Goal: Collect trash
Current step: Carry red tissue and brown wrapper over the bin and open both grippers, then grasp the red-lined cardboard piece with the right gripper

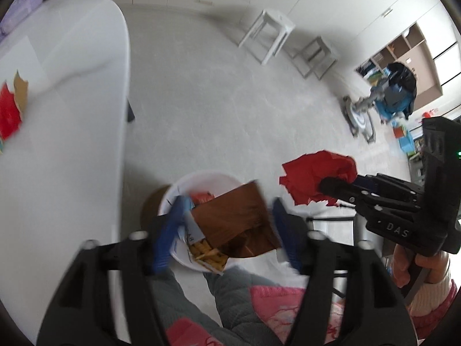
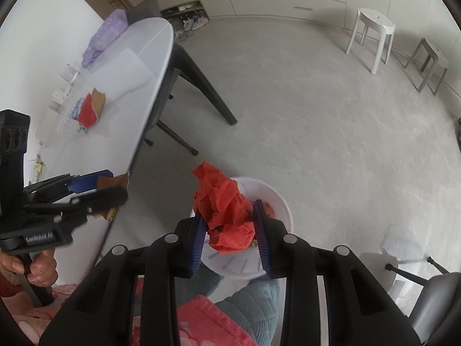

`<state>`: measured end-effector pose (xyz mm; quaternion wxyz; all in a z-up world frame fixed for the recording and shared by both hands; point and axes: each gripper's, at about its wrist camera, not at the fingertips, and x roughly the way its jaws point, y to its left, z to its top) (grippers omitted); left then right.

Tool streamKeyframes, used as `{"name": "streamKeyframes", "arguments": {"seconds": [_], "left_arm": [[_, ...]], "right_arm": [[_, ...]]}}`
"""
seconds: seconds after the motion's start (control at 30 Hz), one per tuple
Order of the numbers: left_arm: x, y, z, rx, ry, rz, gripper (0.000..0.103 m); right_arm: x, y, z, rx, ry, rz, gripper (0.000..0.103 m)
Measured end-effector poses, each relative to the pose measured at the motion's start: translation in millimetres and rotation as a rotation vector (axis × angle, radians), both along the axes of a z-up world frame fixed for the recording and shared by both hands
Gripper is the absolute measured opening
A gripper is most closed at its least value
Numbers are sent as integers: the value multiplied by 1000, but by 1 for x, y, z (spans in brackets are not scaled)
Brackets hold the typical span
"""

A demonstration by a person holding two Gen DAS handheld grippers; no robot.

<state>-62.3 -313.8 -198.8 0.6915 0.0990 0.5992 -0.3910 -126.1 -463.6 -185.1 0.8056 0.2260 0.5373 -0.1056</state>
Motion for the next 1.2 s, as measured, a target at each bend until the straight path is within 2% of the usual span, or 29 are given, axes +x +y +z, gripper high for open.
{"name": "streamKeyframes", "arguments": {"seconds": [0.1,0.13,0.3,0.47,0.5,0.57,0.6,0.63,0.7,0.8,1.0,1.2], "left_arm": [[-14,-13,-7,40,7,-1,89],[-18,-16,-11,63,-7,5,93],[-29,-10,-6,97,-44,59,94],[-25,3,12,90,-95,118,95],[-27,4,15,89,-106,130,95],[-29,7,19,84,-123,147,95],[-30,9,21,82,-132,156,95],[-31,12,24,80,-139,164,95],[-32,16,28,75,-152,179,95],[-32,22,33,71,-164,196,95],[-30,33,41,63,-186,216,95],[-26,41,43,63,-187,247,95]], "right_arm": [[-13,-8,-4,9,6,3,33],[-15,-9,-5,11,9,8,33],[-22,-16,-11,20,14,57,34],[-17,-7,-15,36,12,121,34],[-16,-4,-15,40,14,132,36],[-12,2,-17,56,20,157,52],[-11,3,-18,60,25,158,72],[-11,3,-19,60,29,154,85],[-10,4,-18,53,28,142,93],[-11,1,-17,30,38,117,97],[-9,-10,-12,24,23,55,97],[-1,-4,-9,6,18,64,98]]}}
